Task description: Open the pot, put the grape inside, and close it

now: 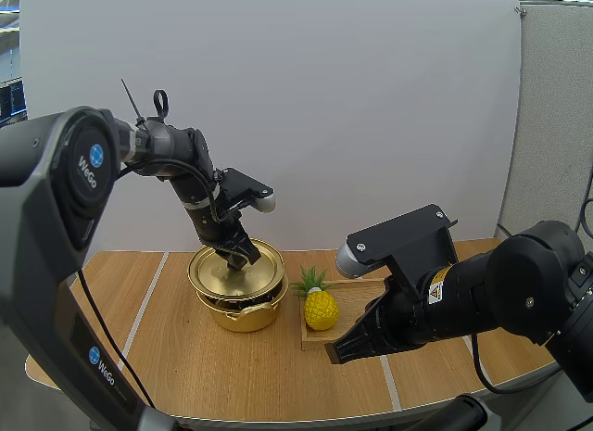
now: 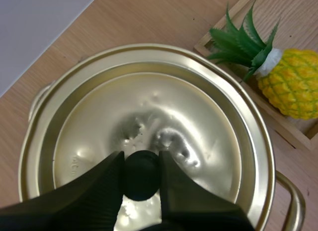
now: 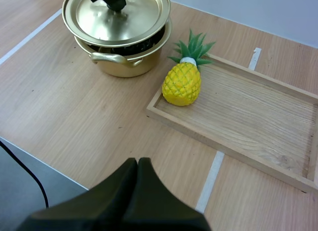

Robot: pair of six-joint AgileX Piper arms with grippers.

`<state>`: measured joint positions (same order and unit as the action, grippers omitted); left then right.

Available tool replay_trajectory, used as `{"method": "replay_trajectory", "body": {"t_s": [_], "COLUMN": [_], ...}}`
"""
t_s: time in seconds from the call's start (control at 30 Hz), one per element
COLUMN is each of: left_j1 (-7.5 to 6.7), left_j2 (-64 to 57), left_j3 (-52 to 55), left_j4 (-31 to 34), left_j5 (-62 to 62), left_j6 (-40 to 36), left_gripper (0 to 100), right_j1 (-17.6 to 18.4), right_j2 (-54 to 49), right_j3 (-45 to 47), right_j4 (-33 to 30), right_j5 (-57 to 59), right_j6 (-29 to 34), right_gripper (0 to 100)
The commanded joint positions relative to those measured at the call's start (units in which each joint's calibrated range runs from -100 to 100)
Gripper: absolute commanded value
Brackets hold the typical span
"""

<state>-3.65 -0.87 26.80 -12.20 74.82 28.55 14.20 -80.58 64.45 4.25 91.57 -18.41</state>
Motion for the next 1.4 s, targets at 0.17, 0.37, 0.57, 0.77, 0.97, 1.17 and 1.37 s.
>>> {"method": "replay_trajectory", "body": {"t_s": [0.17, 0.37, 0.57, 0.77, 0.97, 1.17, 1.37], "left_j1": [-0.19, -0.19, -0.19, -0.19, -0.19, -0.19, -0.19], "left_j2": [3.0, 5.0, 5.3, 5.3, 5.3, 5.3, 5.3], "left_j3": [0.0, 0.0, 0.0, 0.0, 0.0, 0.0, 0.0], "left_j4": [-5.9, -5.5, -3.8, -0.2, -0.6, -0.8, -1.7], "left_j5": [-4.0, -3.9, -3.3, -2.9, -1.3, 3.5, 3.5], "left_j6": [3.4, 3.6, 3.4, 2.1, 2.1, 2.1, 2.1], "left_gripper": [0, 0, 0, 0, 0, 0, 0], "right_j1": [-0.2, -0.3, -0.3, -0.3, -0.3, -0.3, -0.3], "right_j2": [-0.6, -0.6, -0.6, -0.6, -0.6, -0.6, -0.6], "right_j3": [0.1, 0.1, 0.1, 0.1, 0.1, 0.1, 0.1], "right_j4": [-0.3, -0.3, -0.3, -0.3, -0.3, -0.3, -0.3], "right_j5": [-0.2, -0.2, -0.2, -0.2, -0.2, -0.2, -0.2], "right_j6": [-0.7, -0.7, -0.7, -0.7, -0.7, -0.7, -0.7], "right_gripper": [0, 0, 0, 0, 0, 0, 0]}}
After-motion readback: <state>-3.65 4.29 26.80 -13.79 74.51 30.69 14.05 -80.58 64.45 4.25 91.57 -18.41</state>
